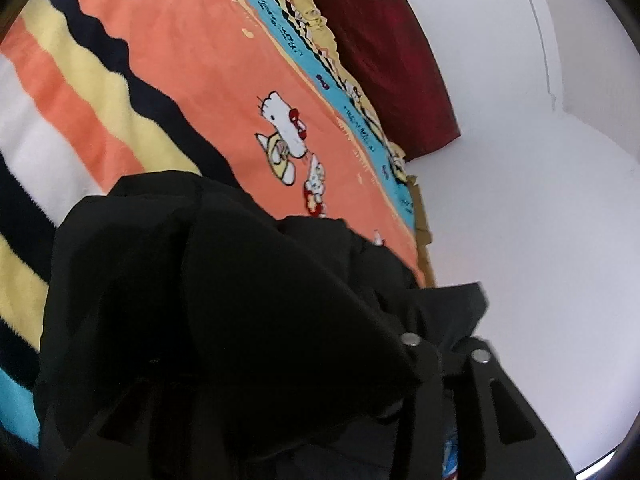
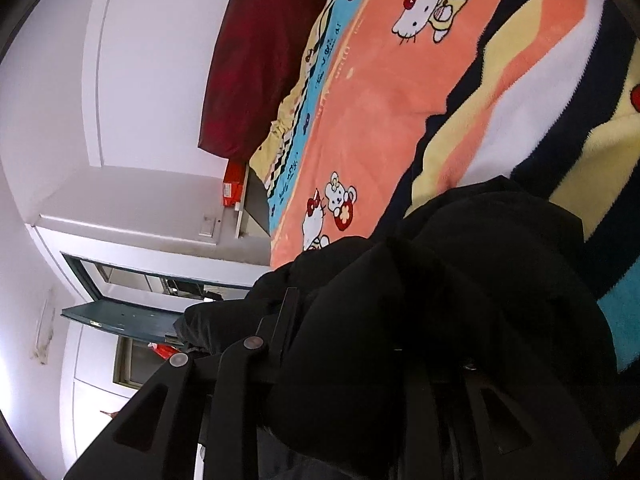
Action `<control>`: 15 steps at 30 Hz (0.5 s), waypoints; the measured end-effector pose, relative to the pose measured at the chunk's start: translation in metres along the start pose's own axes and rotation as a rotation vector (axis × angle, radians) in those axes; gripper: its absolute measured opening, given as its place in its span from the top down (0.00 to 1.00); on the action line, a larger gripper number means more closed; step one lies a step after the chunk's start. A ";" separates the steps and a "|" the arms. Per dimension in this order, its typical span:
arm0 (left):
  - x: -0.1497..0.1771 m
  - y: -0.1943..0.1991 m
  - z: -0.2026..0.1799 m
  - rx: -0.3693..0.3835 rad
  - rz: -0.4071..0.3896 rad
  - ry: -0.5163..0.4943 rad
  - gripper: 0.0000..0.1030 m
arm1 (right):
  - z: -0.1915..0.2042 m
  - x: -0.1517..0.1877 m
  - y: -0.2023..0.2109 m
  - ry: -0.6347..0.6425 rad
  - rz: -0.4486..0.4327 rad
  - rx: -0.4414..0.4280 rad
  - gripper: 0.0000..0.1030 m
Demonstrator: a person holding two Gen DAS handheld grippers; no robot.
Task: Fold large clothes
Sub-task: 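Lift the held jacket edge and fold it over with both grippers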
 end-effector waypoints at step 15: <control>-0.010 0.144 -0.067 -0.035 -0.188 -0.103 0.42 | 0.081 0.006 0.118 0.171 -0.117 -0.006 0.26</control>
Point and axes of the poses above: each gripper's, at about its wrist camera, not at the fingertips, and y roughly against the way its jaws point, z to its left, x to its underside, the point moved 8 cm from there along -y, roughly the way its jaws point, and after that the axes turned 7 degrees about -z, right-handed, at the moved point
